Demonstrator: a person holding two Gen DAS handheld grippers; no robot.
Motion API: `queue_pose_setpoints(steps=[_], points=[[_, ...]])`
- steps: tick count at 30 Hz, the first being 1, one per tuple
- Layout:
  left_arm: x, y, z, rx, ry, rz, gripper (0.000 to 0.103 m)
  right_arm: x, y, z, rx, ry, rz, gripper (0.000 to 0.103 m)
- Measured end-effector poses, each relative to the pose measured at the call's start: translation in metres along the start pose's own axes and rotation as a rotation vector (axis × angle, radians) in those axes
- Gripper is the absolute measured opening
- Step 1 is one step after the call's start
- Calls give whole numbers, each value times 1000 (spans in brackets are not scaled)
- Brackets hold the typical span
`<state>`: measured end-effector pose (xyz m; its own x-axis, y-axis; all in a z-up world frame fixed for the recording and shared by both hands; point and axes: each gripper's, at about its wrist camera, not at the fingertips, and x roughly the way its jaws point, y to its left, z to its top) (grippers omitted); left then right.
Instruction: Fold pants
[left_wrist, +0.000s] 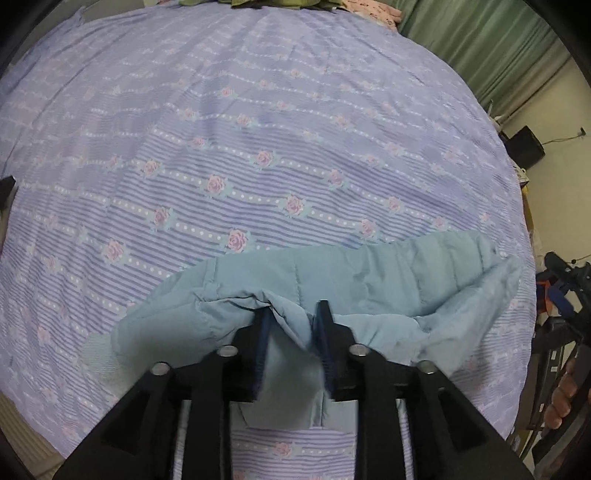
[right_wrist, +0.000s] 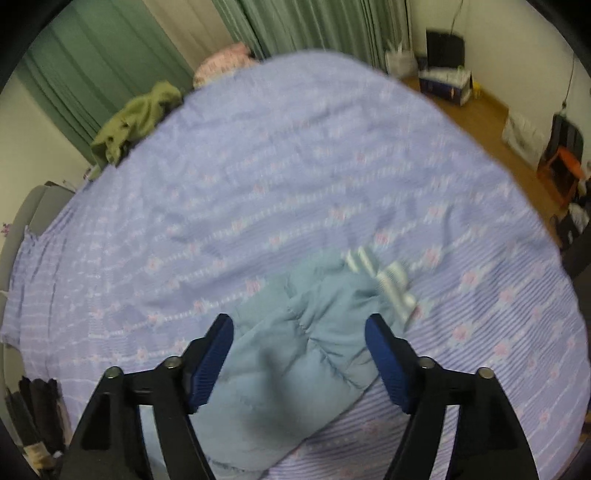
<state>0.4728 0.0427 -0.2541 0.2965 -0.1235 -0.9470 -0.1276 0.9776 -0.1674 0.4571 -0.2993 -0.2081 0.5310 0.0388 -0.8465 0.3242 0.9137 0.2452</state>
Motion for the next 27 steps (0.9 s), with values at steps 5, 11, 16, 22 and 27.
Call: queue_pose_setpoints(steps=[5, 11, 16, 22, 27], points=[[-56, -8, -5, 155, -177, 25, 100, -49, 8, -10, -79, -63, 41, 76], [-58, -45, 19, 489, -132, -148, 99, -81, 1, -58, -143, -87, 25, 80], [-7, -102, 33, 698, 46, -247, 90, -70, -21, -99, -124, 8, 6, 80], [50, -157, 27, 768, 230, -234, 70, -57, -50, -123, -49, 74, -5, 81], [68, -161, 28, 682, 274, -225, 25, -55, -62, -120, 28, 54, -1, 81]])
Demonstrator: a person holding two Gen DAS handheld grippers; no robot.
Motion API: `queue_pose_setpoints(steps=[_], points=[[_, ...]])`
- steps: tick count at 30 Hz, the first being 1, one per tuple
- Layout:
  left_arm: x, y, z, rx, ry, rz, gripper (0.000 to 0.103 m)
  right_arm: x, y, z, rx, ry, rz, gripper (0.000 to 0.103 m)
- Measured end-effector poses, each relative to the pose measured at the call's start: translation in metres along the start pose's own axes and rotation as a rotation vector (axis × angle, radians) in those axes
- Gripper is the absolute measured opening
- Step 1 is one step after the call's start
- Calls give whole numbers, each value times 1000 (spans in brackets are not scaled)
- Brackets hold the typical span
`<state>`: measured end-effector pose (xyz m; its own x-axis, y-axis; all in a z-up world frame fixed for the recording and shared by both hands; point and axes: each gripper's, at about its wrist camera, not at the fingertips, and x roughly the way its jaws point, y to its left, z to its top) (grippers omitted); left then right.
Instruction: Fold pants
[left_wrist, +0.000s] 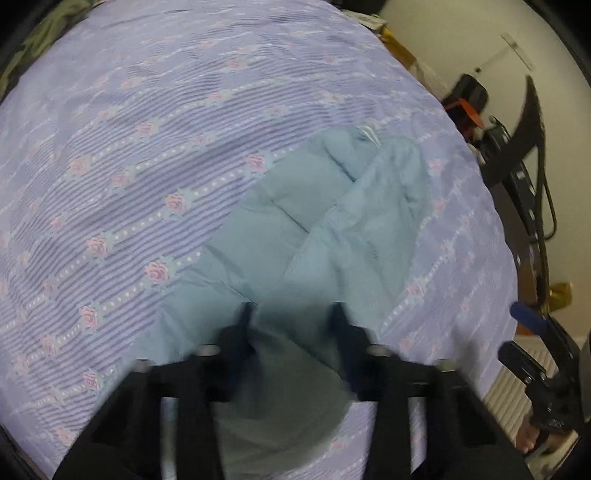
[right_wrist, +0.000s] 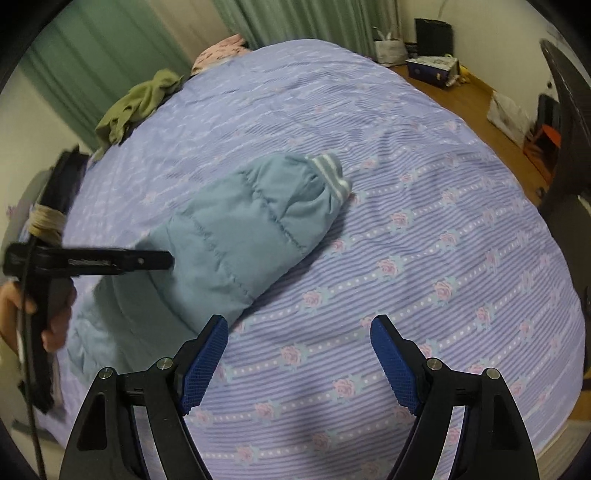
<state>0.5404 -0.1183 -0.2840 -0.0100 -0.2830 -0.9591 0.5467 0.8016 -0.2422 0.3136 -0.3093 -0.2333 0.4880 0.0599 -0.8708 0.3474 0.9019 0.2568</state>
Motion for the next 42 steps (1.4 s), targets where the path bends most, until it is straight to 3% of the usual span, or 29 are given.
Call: queue_pose_setpoints(steps=[1, 4, 15, 18, 20, 23, 26, 31, 33, 37, 39, 42], points=[[-1, 1, -1, -6, -9, -7, 18, 0, 0, 1, 4, -2, -1, 81], [-5, 1, -4, 7, -24, 7, 13, -1, 0, 3, -2, -4, -9, 81], [-13, 18, 0, -69, -162, 80, 12, -1, 5, 7, -11, -9, -8, 81], [-19, 28, -3, -123, -218, 68, 12, -2, 8, 9, -21, -22, -24, 81], [-13, 31, -2, -120, -207, 67, 12, -2, 10, 10, -23, -26, -29, 81], [4, 26, 6, -81, -159, 136, 12, 1, 13, 11, -31, -20, -23, 81], [17, 31, 10, -123, -148, 166, 14, 2, 14, 11, -30, -17, -38, 80], [16, 28, 9, -140, -144, 232, 56, 1, 18, 14, -25, -18, -44, 81], [-6, 30, 1, -158, -203, 188, 61, -3, 22, 14, -33, -29, -40, 80], [-78, 49, -37, -201, -366, 65, 86, -13, 34, 12, -51, -42, -17, 80], [-111, 66, -72, -215, -428, 86, 87, -17, 44, 11, -60, -41, 4, 80], [-142, 94, -142, -267, -470, 201, 88, -17, 70, 3, -103, -28, 44, 80]])
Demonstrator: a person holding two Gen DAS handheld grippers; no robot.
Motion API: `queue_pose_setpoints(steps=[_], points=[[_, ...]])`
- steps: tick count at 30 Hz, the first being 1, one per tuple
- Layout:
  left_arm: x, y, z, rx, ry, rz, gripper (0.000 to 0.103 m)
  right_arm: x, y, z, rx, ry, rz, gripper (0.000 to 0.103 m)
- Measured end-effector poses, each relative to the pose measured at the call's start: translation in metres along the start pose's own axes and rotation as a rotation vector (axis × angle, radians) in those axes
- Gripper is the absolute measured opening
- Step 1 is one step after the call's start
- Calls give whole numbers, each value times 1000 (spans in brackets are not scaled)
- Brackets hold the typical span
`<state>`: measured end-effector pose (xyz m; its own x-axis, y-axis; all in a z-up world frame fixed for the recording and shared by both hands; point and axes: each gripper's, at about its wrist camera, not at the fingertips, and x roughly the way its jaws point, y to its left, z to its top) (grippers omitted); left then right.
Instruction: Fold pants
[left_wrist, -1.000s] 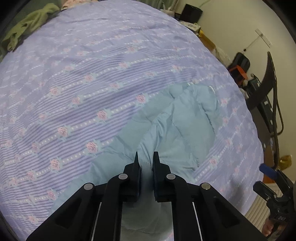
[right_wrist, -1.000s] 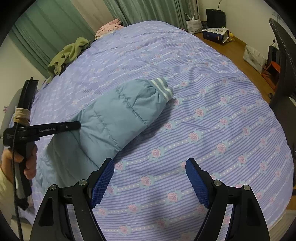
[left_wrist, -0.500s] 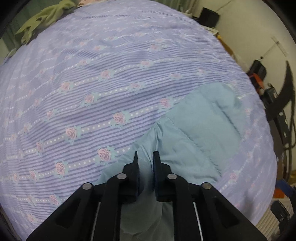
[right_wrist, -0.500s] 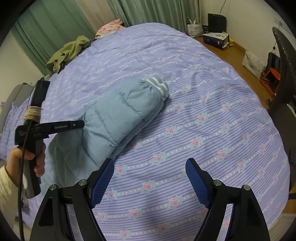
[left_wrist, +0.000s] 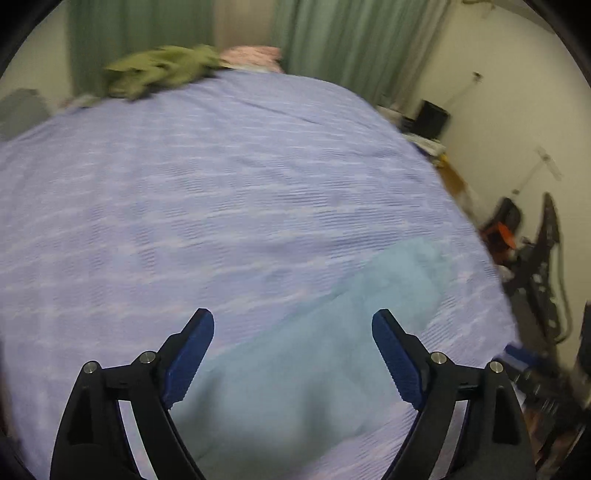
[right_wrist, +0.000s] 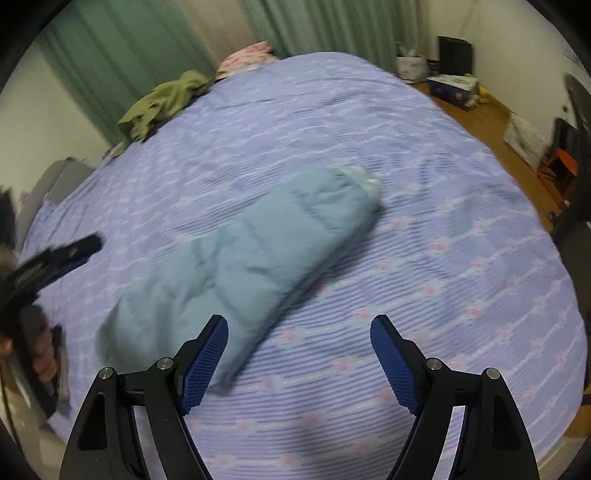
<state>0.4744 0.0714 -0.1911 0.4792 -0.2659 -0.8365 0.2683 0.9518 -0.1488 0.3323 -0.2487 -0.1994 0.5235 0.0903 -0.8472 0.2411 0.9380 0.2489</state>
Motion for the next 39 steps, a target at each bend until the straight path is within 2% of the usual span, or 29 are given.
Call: queue_pose_setpoints(steps=[3, 8, 11, 15, 17, 19, 20, 22, 24, 26, 28, 31, 32, 33, 36, 38, 39], points=[[-18, 38, -43, -66, 29, 52, 88, 8, 39, -13, -95, 23, 50, 80], [-7, 98, -100, -273, 103, 52, 87, 29, 89, -43, -232, 99, 93, 80], [8, 116, -123, -380, 121, -2, 84, 42, 108, -63, -285, 150, 89, 80], [33, 125, -136, -454, 139, -46, 78, 53, 115, -77, -310, 195, 65, 80], [47, 125, -138, -472, 163, -68, 71, 57, 115, -80, -304, 211, 50, 80], [55, 126, -139, -500, 168, -92, 50, 62, 112, -82, -288, 223, 37, 80], [59, 127, -140, -524, 174, -97, 46, 64, 111, -81, -280, 226, 34, 80], [65, 128, -141, -545, 193, -63, 35, 67, 110, -81, -264, 232, 23, 80], [66, 130, -142, -555, 209, -24, 33, 70, 111, -80, -256, 234, 24, 80], [63, 132, -144, -559, 219, 24, 33, 71, 112, -79, -258, 230, 20, 80], [68, 131, -144, -512, 222, 95, 35, 72, 114, -76, -268, 221, 19, 80], [72, 126, -140, -459, 217, 138, 39, 75, 114, -75, -300, 204, 22, 80], [70, 122, -138, -434, 222, 155, 42, 76, 113, -74, -308, 200, 40, 80], [65, 119, -136, -407, 225, 184, 49, 76, 111, -73, -311, 195, 58, 80], [36, 106, -134, -337, 169, 275, 65, 77, 106, -69, -332, 191, 127, 80], [12, 96, -138, -296, 114, 334, 66, 77, 102, -67, -351, 194, 170, 80], [3, 93, -139, -278, 97, 325, 66, 78, 101, -66, -353, 201, 188, 79]])
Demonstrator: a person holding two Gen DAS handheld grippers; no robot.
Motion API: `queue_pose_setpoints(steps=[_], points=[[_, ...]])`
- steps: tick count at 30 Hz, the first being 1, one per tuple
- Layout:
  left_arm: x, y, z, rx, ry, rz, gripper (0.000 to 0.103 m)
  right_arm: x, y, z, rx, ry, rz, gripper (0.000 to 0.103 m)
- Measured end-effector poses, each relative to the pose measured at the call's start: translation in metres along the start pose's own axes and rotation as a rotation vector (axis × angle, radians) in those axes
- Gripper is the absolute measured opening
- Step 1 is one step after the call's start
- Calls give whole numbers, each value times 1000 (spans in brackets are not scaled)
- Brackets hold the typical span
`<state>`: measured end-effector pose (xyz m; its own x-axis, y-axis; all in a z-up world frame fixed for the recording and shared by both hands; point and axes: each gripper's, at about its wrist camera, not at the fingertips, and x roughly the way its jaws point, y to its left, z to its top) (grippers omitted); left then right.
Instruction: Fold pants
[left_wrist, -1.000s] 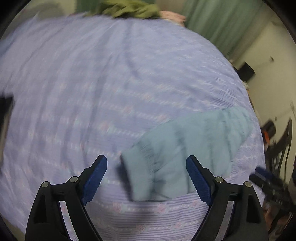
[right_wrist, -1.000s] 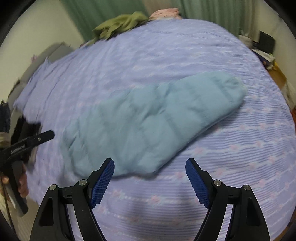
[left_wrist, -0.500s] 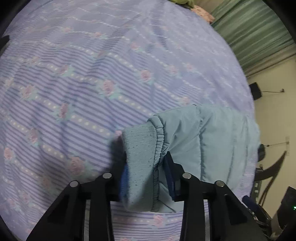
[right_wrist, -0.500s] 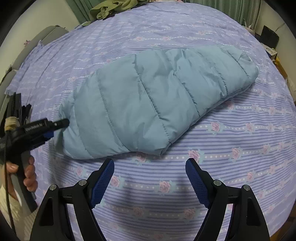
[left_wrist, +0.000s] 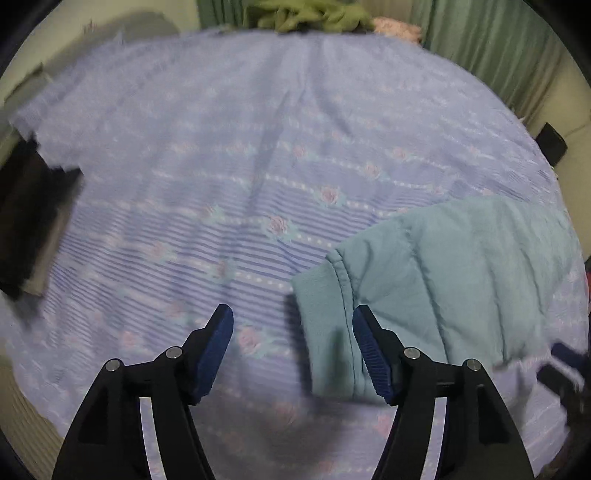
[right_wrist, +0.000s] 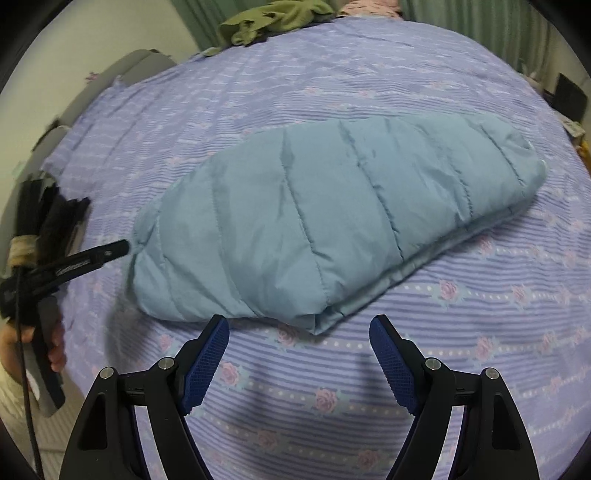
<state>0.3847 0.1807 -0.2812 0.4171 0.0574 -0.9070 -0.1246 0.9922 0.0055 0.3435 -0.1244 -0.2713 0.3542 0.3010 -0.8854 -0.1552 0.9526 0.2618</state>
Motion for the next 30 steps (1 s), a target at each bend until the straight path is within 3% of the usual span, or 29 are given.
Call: queue_pose_setpoints(steps=[5, 9, 17, 21, 24, 30], points=[[-9, -21, -18, 76, 11, -175, 60, 10, -11, 2, -3, 45, 90, 66], [18, -38, -18, 70, 64, -216, 39, 27, -12, 4, 6, 79, 112, 58], [67, -30, -6, -27, 161, -208, 38, 45, -8, 14, 2, 89, 135, 54], [75, -38, -1, 25, 171, -172, 38, 60, -10, 14, 33, 113, 138, 53], [78, -46, -4, 73, 153, -148, 39, 59, -13, 15, 64, 104, 137, 45], [83, -59, 4, 125, 163, -144, 39, 56, -10, 10, 63, 120, 112, 20]])
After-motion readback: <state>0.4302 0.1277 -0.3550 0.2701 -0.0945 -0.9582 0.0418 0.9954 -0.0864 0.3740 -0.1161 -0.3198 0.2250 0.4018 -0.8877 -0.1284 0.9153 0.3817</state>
